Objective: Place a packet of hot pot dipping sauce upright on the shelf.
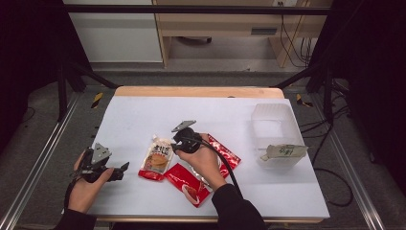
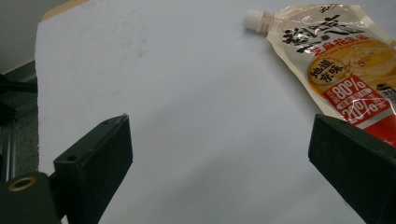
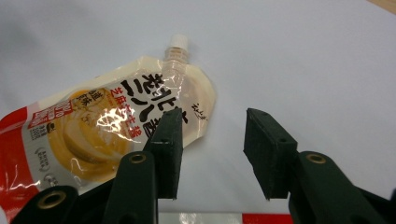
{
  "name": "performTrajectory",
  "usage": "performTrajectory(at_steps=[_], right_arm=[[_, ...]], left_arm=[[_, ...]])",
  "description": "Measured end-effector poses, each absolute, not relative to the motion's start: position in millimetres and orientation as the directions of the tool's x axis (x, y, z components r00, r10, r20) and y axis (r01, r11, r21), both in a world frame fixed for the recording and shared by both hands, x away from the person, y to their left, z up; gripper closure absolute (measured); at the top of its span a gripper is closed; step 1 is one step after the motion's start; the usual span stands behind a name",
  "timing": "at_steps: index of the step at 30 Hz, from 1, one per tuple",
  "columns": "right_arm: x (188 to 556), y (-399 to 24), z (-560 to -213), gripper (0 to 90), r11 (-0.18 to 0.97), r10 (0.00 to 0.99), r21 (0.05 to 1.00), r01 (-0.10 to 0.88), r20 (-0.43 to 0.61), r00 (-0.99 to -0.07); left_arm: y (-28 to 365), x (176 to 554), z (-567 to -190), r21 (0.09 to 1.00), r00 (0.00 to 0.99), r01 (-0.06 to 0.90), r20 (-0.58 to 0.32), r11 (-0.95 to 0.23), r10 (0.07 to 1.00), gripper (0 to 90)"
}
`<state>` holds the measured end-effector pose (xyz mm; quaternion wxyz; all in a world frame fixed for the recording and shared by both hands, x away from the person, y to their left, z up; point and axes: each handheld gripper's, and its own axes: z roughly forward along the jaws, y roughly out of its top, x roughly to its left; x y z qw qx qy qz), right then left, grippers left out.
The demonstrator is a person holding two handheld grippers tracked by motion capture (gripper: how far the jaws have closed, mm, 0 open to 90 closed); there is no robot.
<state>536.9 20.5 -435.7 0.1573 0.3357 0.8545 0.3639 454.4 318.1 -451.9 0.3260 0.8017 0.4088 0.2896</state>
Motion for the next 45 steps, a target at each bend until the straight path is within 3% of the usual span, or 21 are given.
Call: performTrajectory(at_steps=[20,26,31,34,45], right_arm=[[561,51,-470,60.4,0.507,0.691,0.674,0.537,0.054,-0.721],[561,52,-470,68.7,0.51,0.688,0.664,0.547,0.067,-0.723],[558,53,-469,83.8,0.536,0.666,0.666,0.518,0.042,-0.744],[556,55,-467,88.2,0.54,0.655,0.677,0.501,0.036,-0.755],[542,56,-428,90.0,0.54,0.6,0.744,0.394,-0.012,-0.8]], left_arm=[[316,457,-452,0.764,0.5,0.463,0.193,-0.449,0.844,6.4],[315,457,-453,0.763,0.504,0.463,0.192,-0.451,0.842,6.4],[314,457,-453,0.763,0.507,0.461,0.192,-0.453,0.841,6.4],[314,457,-453,0.762,0.511,0.461,0.189,-0.454,0.838,6.4],[315,450,-440,0.808,0.546,0.418,0.143,-0.416,0.826,7.6]])
